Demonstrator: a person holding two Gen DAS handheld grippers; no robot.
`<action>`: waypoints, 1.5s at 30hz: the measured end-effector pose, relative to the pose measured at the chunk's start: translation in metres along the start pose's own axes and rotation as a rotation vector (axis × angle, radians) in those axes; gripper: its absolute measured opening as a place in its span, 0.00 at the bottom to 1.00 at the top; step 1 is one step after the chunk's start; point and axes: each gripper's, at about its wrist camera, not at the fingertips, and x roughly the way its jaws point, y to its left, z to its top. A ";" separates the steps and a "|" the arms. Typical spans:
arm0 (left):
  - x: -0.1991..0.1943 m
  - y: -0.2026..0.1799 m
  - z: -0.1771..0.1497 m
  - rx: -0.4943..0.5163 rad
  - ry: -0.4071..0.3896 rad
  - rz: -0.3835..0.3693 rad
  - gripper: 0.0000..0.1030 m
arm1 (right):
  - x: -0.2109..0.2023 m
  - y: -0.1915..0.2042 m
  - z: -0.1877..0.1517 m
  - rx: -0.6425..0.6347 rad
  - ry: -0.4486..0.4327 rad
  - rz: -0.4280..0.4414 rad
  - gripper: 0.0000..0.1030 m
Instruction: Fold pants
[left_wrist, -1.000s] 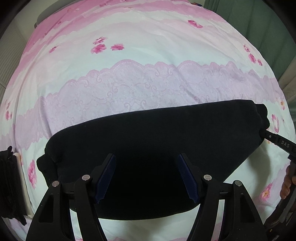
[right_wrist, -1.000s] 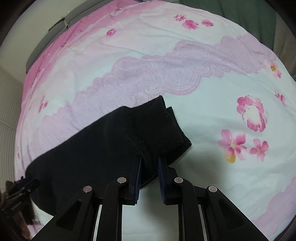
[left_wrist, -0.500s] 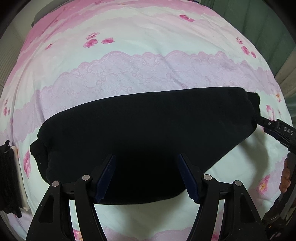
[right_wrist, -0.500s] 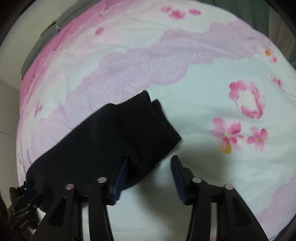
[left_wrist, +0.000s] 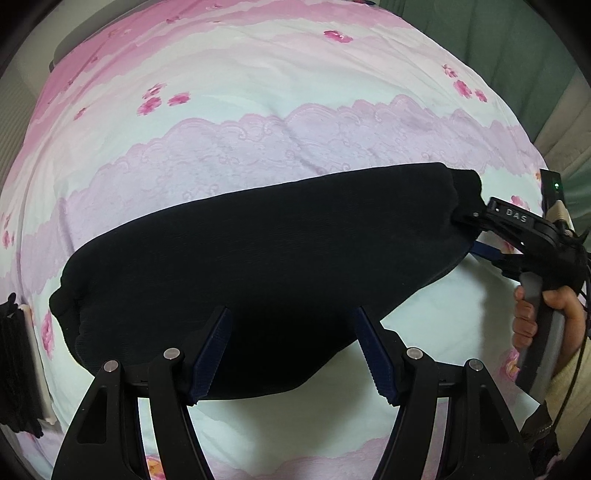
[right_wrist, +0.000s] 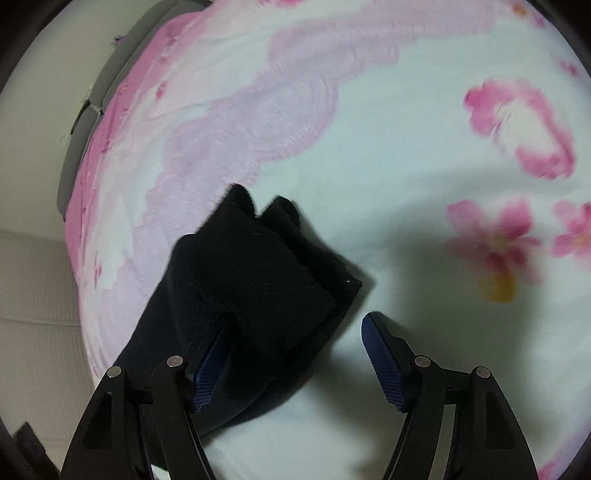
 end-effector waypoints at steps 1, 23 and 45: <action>0.001 -0.001 0.001 -0.002 0.001 -0.004 0.66 | 0.004 -0.001 0.001 -0.004 0.000 0.011 0.69; 0.062 -0.032 -0.016 -0.019 0.078 -0.021 0.68 | -0.060 0.042 0.005 -0.151 -0.087 0.033 0.25; -0.036 0.055 -0.030 -0.312 -0.056 -0.128 0.70 | -0.139 0.161 -0.050 -0.579 -0.276 -0.084 0.20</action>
